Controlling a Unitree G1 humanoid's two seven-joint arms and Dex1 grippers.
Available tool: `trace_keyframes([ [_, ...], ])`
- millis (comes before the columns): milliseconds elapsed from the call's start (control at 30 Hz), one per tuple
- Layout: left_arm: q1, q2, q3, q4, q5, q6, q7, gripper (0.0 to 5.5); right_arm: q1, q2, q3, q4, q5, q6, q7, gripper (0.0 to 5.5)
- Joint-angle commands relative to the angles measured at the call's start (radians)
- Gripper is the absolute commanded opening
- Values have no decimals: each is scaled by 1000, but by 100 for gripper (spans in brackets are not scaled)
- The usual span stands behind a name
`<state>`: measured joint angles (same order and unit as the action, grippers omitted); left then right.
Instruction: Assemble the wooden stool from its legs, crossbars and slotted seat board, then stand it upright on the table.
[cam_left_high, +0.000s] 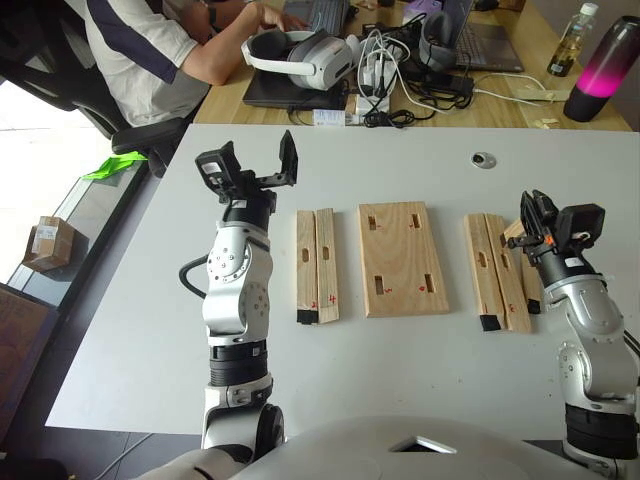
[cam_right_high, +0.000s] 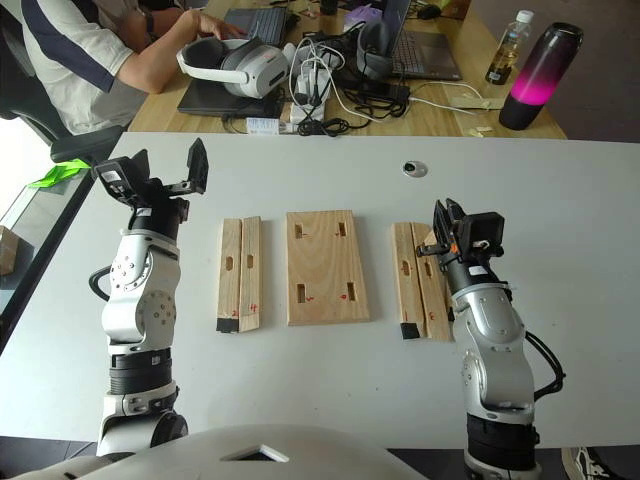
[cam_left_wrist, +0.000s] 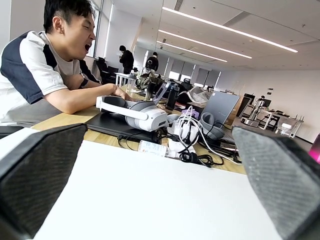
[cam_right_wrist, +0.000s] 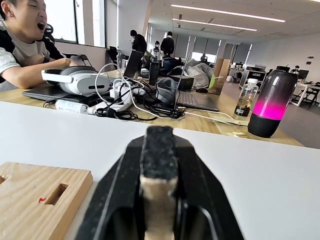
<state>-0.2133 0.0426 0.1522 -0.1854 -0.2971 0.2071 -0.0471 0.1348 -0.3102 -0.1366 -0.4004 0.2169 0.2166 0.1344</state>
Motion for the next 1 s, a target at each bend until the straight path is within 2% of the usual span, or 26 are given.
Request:
trace_keyframes([
  [33, -14, 11, 15, -7, -27, 42, -5, 540, 16, 26, 12, 20, -48, -6, -23, 39],
  [333, -9, 6, 20, -22, -34, 70, -3, 540, 23, 44, -35, 53, -24, 68, -17, 39],
  [833, -4, 0, 26, -23, -38, 82, -3, 540, 36, 62, -29, 17, 2, 72, 32, 39],
  [1000, -4, -2, 25, -23, -40, 86, -3, 540, 35, 89, -68, 49, 73, 267, 0, 39],
])
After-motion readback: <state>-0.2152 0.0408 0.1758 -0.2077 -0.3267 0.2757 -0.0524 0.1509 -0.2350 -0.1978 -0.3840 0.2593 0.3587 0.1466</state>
